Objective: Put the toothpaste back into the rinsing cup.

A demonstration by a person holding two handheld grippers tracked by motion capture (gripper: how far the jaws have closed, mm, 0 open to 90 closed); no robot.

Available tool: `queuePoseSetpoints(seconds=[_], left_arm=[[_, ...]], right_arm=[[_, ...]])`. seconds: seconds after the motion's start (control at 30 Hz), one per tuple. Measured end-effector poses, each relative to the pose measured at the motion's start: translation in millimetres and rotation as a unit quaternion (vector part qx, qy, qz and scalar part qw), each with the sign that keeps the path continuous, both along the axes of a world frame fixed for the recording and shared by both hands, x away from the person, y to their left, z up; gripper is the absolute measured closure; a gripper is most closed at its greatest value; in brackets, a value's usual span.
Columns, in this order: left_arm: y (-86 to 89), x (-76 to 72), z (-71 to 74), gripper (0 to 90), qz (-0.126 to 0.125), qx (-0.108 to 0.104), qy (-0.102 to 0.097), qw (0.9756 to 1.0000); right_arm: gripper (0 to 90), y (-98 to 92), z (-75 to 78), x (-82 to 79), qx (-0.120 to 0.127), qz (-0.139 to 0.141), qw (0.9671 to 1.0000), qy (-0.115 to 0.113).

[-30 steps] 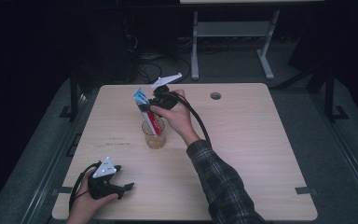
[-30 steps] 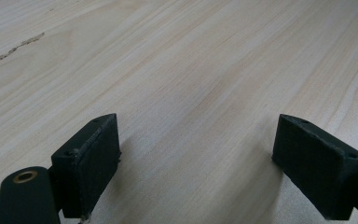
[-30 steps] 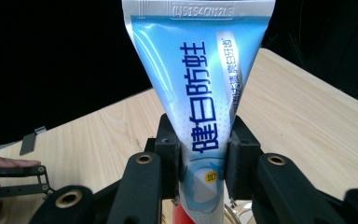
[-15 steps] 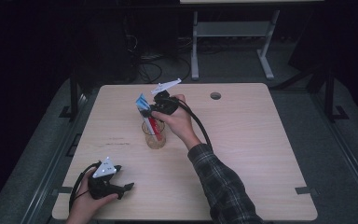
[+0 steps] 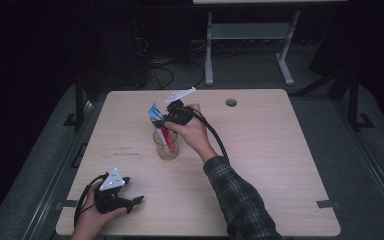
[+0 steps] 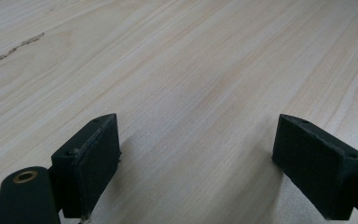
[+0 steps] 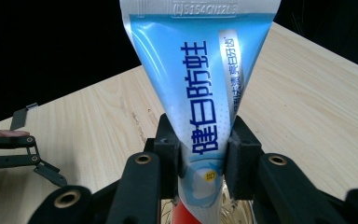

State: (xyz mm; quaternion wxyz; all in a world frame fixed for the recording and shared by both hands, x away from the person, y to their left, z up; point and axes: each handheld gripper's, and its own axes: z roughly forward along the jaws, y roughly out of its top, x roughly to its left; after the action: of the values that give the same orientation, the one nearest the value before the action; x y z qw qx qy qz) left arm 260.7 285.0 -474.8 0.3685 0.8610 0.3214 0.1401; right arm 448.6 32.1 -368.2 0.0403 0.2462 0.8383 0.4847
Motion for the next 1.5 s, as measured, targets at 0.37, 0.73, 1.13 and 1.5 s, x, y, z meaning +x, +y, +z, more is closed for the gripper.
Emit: queuePoseSetpoints(seconds=[0.37,0.73,1.13,1.5], left_arm=[[0.0,0.0,0.0,13.9,0.000,0.000,0.000,1.0000],[-0.1,0.1,0.2,13.9,0.001,0.002,0.000,1.0000],[-0.7,-0.3,0.1,13.9,0.003,0.000,0.000,1.0000],[-0.8,-0.3,0.1,13.9,0.004,-0.001,0.001,1.0000]], right_arm=[[41.4,-4.5,1.9,1.5,-0.005,-0.020,0.9997,-0.014],[34.1,-31.1,7.6,-4.9,-0.007,-0.045,0.9988,-0.019],[33.0,-72.3,6.7,-19.8,-0.013,-0.061,0.9977,-0.027],[31.7,-113.4,-4.9,-45.2,-0.013,-0.087,0.9956,-0.032]])
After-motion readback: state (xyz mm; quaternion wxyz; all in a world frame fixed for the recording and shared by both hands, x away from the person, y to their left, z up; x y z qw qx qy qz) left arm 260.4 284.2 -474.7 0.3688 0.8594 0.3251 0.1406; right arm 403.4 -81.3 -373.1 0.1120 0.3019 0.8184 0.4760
